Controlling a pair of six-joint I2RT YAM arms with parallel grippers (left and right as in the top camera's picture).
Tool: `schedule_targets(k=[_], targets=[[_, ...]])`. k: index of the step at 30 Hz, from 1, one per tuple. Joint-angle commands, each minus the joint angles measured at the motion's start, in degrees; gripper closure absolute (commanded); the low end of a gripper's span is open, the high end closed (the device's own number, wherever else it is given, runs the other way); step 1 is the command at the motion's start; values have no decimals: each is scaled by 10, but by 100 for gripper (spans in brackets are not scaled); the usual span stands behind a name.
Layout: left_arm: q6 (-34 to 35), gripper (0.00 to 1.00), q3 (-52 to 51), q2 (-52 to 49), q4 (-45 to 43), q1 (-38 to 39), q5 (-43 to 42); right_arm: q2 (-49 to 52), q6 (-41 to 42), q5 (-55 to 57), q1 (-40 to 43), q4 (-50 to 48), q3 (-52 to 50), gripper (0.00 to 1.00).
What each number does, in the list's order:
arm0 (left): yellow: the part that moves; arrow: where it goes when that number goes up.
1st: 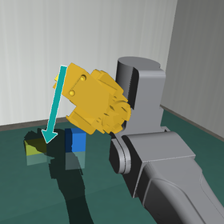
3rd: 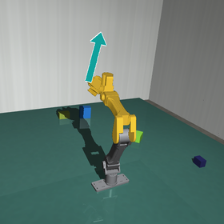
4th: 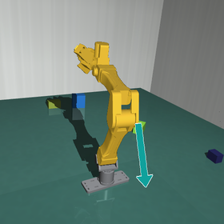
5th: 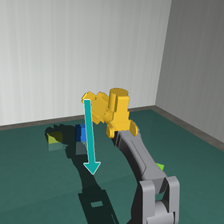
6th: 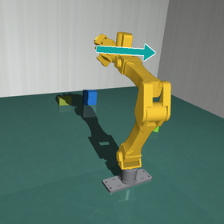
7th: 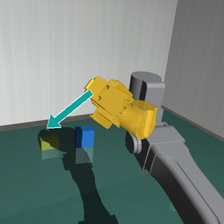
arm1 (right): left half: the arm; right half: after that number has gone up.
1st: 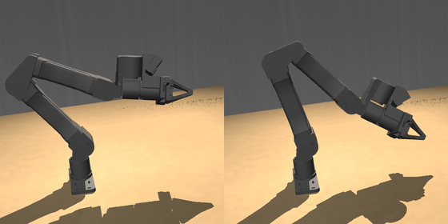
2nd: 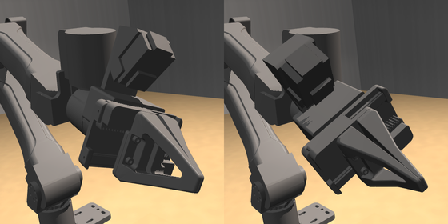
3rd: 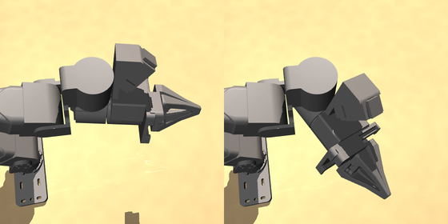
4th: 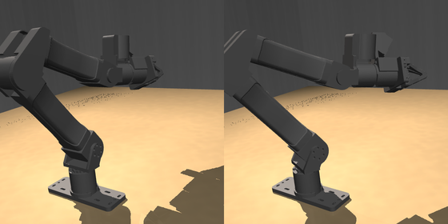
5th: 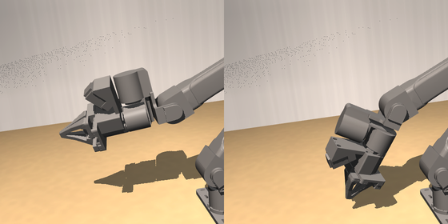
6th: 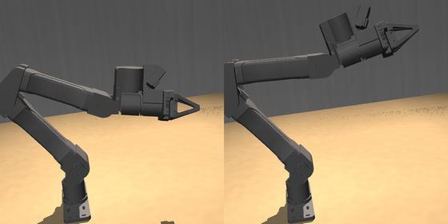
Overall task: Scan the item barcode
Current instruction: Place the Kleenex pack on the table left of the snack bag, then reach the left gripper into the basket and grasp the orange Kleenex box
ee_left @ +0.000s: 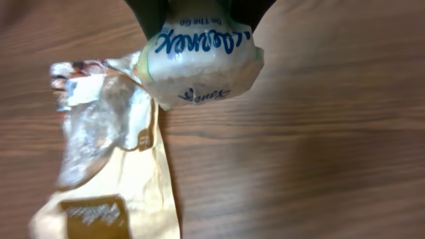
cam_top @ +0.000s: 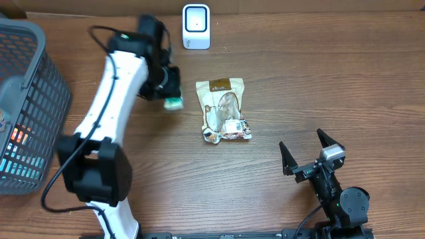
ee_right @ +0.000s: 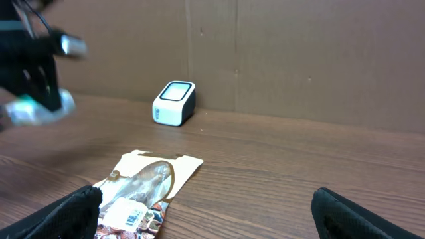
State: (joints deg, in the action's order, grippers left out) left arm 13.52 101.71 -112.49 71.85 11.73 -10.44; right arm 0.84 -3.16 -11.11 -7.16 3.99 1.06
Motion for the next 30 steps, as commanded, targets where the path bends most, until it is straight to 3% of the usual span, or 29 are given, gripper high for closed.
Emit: schedule_targets(k=[1,4,7,9,10,14,20,21,25,30], targets=[[14,91,-50,-16,-39,19,8,-7,1,5,-2,-3,-6,0],[16,74,-85,-26,-83,31,7,-7,1,5,-2,-3,-6,0],[20,33,-105,-26,-112,38,7,-7,1,5,-2,-3,-6,0],[24,15,-105,-26,-119,40,8,-7,1,5,-2,-3,-6,0],[24,11,-102,-23,-121,40,8,-7,1,5,-2,-3,-6,0],[24,9,-50,-2,-92,32,8,-7,1,5,-2,-3,-6,0],[7,5,165,50,47,-25,8,-7,1,5,-2,-3,-6,0],[0,0,209,58,71,-41,8,-7,1,5,-2,-3,-6,0],[-20,0,374,86,157,-127,21,-7,1,5,-2,-3,-6,0],[-19,0,476,112,237,-277,122,-7,1,5,-2,-3,-6,0]])
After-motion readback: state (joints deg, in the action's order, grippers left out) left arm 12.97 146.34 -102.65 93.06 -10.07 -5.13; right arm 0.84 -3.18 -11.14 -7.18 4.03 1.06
